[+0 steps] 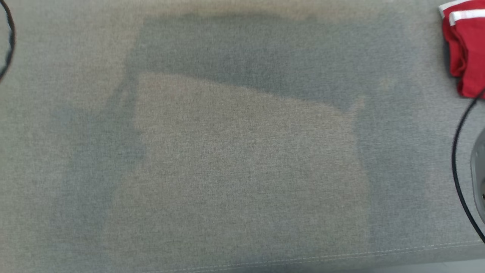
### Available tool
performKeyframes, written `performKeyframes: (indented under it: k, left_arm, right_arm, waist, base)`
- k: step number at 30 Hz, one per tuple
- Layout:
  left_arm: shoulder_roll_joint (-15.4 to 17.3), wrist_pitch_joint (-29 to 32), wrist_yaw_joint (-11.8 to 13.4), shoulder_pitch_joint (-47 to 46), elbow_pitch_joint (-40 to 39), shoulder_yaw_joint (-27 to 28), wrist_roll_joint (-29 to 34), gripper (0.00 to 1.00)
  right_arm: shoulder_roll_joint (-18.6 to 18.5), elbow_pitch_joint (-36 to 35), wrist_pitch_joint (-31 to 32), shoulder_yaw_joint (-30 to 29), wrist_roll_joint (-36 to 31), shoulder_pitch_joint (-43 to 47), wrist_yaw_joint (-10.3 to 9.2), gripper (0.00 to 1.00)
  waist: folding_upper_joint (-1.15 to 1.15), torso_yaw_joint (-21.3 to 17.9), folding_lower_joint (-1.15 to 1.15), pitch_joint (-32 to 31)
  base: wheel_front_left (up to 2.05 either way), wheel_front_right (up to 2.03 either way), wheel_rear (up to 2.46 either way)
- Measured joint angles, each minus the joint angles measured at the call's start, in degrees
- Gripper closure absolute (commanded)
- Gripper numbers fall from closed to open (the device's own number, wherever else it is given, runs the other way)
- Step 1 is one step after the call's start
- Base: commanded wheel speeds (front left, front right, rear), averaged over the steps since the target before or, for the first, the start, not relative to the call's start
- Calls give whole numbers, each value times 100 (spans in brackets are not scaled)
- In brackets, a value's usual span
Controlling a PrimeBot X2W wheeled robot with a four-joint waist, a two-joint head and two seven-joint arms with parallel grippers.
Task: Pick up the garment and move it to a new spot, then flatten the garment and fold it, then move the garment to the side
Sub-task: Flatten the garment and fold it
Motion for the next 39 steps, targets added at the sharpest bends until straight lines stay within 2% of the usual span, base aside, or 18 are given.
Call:
performKeyframes:
  k: [2,4,7,9,15,17,20,26,30,32,39]
  left_arm:
    - [-102,-271,-136,-342,-19,-52,114,100]
    - [-89,-430,-526,-353,-26,-338,231,100]
    - [-110,-805,-886,-13,-34,-636,474,100]
    - [-135,-1100,-1006,433,-55,-655,525,100]
    - [-152,-2033,-1027,2046,180,-500,757,100]
    - [-81,-2352,-1107,2655,524,-590,943,100]
    - [-147,-2811,-1141,3351,950,-630,958,100]
    - [-259,-3432,-1211,3856,1444,-679,954,100]
    - [-266,-3661,-1261,4123,1669,-778,891,100]
    - [-223,-3722,-1274,4211,1724,-798,889,100]
    - [137,-3753,-1327,4698,1851,-1079,965,100]
  right_arm:
    - [196,142,-136,10,-30,-464,40,100]
    - [292,315,-157,81,-32,-521,48,100]
    - [237,421,-172,236,-169,-60,47,100]
    - [143,357,-170,271,-208,510,47,100]
    - [187,152,-235,443,-126,2478,55,100]
    - [220,259,-405,475,-108,3158,170,100]
    - [215,419,-598,497,-102,3979,356,100]
    - [77,536,-776,552,-91,4874,710,100]
    - [-143,601,-776,682,-203,5403,857,100]
    - [-359,614,-749,755,-328,5645,907,100]
    - [-730,543,-452,956,-442,6622,935,100]
  waist:
    - [0,33,0,161]
    - [0,56,0,327]
    - [0,74,0,576]
    - [0,80,0,739]
    - [0,75,0,1225]
    - [0,67,1,1355]
    - [0,56,1,1413]
    - [0,54,0,1169]
    - [0,97,0,875]
    - [0,120,0,721]
    - [0,190,-1,205]
  base:
    - [0,0,0]
    - [0,0,0]
    - [0,0,0]
    - [0,0,0]
    - [0,0,0]
    - [0,0,0]
    - [0,0,0]
    - [0,0,0]
    - [0,0,0]
    - [0,0,0]
    - [0,0,0]
